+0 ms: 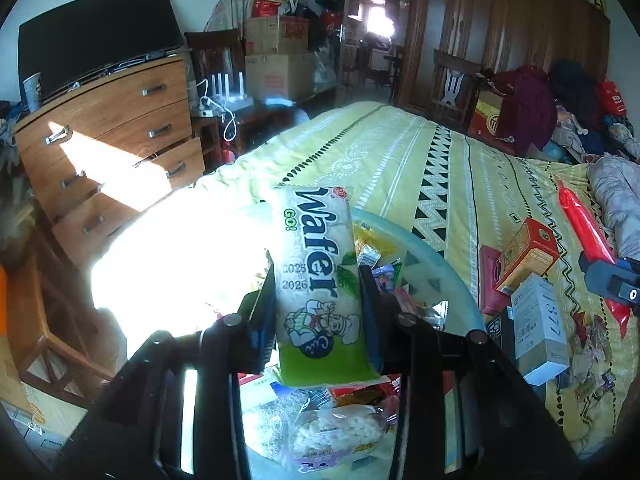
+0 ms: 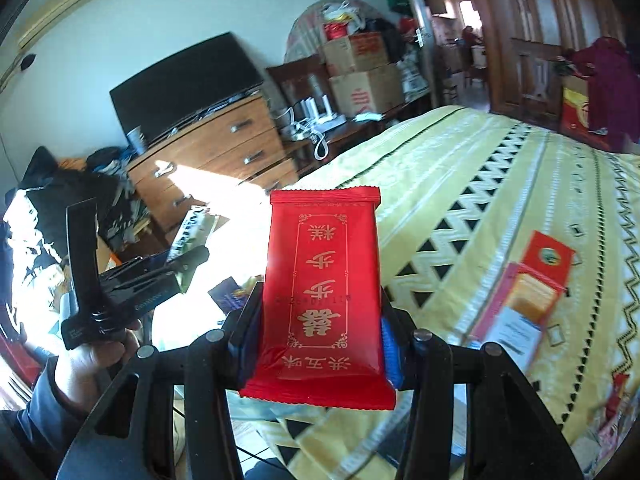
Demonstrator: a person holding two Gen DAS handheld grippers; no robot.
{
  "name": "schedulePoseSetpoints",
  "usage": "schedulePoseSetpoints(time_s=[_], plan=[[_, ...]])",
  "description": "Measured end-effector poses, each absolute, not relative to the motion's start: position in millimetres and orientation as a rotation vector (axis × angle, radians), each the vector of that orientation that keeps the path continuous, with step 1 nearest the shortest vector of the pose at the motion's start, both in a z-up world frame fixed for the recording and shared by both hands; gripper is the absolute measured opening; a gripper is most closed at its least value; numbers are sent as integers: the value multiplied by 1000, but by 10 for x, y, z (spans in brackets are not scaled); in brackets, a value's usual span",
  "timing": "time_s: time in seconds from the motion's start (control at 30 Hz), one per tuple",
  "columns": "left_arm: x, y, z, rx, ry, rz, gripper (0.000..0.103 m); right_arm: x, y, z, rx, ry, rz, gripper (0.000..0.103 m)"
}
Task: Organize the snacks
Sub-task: 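Carry the Wafer bar and red packet over the glass bowl with both grippers, then open both grippers over the glass bowl to drop the packets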
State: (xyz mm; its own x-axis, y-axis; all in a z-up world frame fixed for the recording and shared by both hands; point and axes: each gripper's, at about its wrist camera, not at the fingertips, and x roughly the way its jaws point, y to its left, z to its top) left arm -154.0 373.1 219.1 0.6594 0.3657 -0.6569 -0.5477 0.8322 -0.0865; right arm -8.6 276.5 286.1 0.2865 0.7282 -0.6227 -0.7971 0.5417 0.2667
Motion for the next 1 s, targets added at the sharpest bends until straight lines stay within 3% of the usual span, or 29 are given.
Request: schedulePoseSetpoints(time_s=[1.0], plan=[[-1638,4066,2008,-346,724,484,37,-123,3579,2477,-180,890,1062,52]])
